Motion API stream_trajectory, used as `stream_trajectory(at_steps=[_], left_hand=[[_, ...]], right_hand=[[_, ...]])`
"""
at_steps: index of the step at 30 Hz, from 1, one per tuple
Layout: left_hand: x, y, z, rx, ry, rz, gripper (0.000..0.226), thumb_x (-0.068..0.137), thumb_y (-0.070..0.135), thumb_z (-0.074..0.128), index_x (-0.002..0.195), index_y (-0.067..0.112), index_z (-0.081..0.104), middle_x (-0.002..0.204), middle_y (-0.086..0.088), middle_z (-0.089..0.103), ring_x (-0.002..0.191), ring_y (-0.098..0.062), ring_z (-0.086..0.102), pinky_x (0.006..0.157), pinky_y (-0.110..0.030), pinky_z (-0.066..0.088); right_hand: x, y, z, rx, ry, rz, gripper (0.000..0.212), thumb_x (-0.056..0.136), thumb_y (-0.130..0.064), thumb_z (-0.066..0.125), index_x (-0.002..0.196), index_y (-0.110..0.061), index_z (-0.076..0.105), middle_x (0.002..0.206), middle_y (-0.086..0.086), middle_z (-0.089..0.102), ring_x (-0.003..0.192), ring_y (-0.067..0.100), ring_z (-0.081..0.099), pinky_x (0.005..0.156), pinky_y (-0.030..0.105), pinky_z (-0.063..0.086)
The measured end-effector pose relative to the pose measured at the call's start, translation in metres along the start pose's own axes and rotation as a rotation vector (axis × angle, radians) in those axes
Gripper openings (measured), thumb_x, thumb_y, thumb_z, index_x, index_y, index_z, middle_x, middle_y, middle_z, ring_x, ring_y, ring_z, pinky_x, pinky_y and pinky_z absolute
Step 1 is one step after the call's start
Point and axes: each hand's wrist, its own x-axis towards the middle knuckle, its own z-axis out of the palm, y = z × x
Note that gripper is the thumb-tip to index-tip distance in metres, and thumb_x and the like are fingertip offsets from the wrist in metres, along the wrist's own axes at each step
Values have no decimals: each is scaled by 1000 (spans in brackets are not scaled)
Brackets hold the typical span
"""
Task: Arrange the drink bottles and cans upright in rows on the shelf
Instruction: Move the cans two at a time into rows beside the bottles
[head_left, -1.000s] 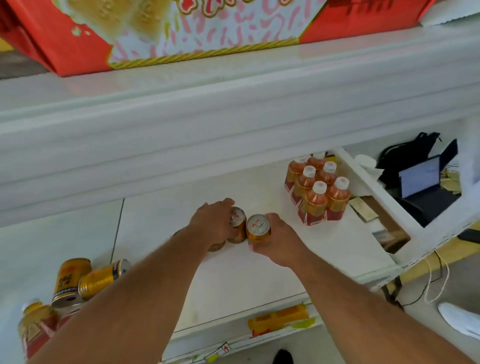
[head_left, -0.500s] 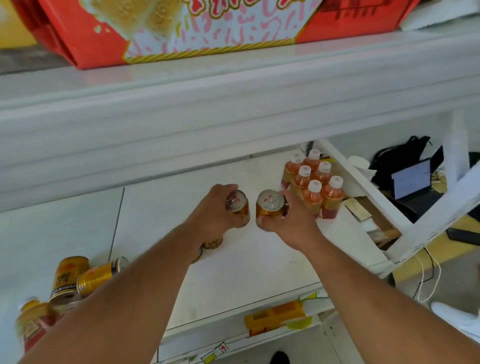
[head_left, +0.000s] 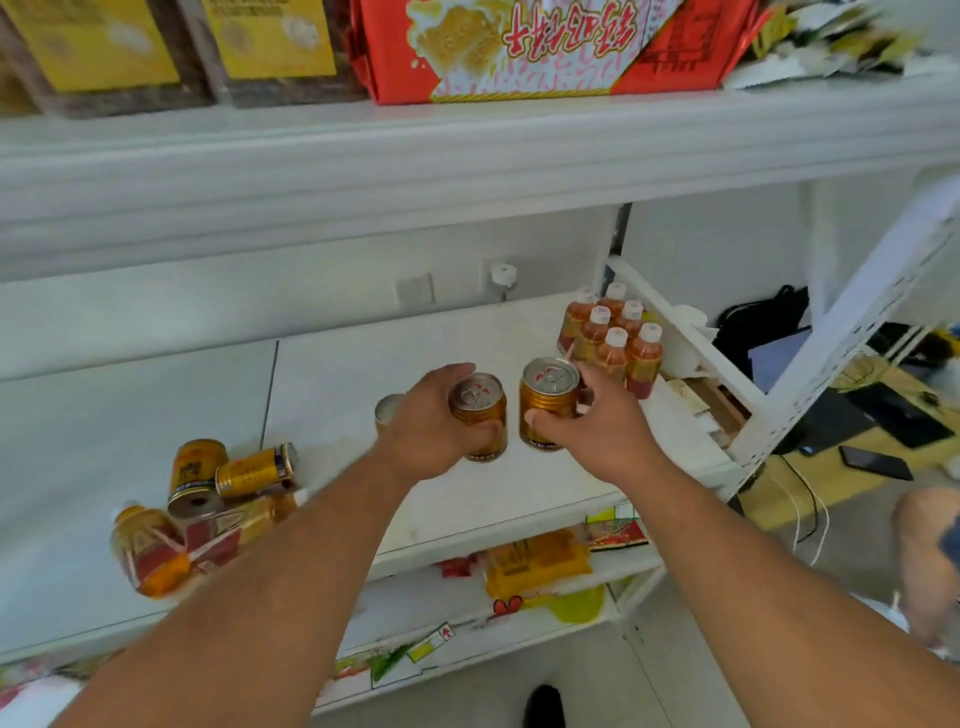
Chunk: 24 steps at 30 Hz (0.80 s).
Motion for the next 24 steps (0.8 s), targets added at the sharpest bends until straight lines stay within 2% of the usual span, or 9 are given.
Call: stream_trajectory(at_steps=[3, 5, 7, 10, 15, 20, 22, 24], left_hand=[[-25, 4, -1, -56, 6, 11, 79, 76, 24, 82, 144, 22, 42, 136, 3, 49, 113, -7, 50, 91, -17, 39], [-39, 8, 1, -40, 22, 26, 80, 77, 23, 81, 146, 21, 40, 133, 5, 47, 112, -3, 47, 90, -15, 36], [-51, 12, 3, -56, 51, 28, 84, 75, 23, 82, 147, 19, 39, 130, 7, 49, 116, -7, 51, 93, -17, 39], [-67, 20, 6, -74, 93, -9, 83, 72, 19, 85, 143, 17, 41, 112, 19, 45, 112, -11, 55, 95, -21, 43], [-89, 36, 19, -49, 141, -55, 76, 70, 24, 87, 135, 18, 47, 113, 7, 60, 101, -9, 62, 86, -20, 47], [-118, 62, 45, -50, 202, -109, 65, 73, 21, 85, 129, 19, 50, 96, 24, 53, 83, 8, 56, 75, -10, 42], [-128, 70, 58, -29, 235, -127, 65, 72, 23, 85, 128, 19, 52, 97, 22, 55, 84, 7, 56, 70, -4, 40], [-137, 77, 70, -16, 254, -137, 69, 72, 26, 85, 131, 18, 51, 105, 14, 58, 91, -1, 59, 76, -10, 43]], right_hand=[[-20, -10, -1, -5, -18, -12, 54, 79, -28, 86, 125, -32, 57, 111, -16, 60, 110, 10, 54, 86, 22, 40], [-30, -13, -1, -10, -37, -31, 51, 80, -28, 85, 120, -37, 55, 105, -24, 58, 107, 8, 53, 81, 20, 41], [-39, -16, -3, -15, -49, -54, 50, 79, -29, 85, 117, -40, 54, 102, -30, 56, 105, 7, 53, 76, 16, 40], [-48, -17, -9, -19, -67, -59, 53, 79, -31, 85, 125, -35, 58, 108, -20, 60, 108, 9, 54, 81, 22, 40], [-62, -14, -30, -17, -110, -84, 57, 79, -34, 84, 130, -33, 58, 111, -17, 59, 109, 9, 53, 86, 26, 39], [-76, -4, -60, -32, -165, -94, 61, 78, -35, 85, 133, -32, 58, 114, -16, 58, 111, 9, 53, 90, 28, 41], [-82, 1, -73, -27, -191, -104, 58, 78, -34, 85, 130, -33, 59, 112, -17, 58, 110, 9, 53, 90, 28, 40], [-87, 8, -85, -26, -213, -116, 57, 78, -34, 85, 129, -33, 60, 112, -17, 59, 110, 9, 54, 89, 28, 40]])
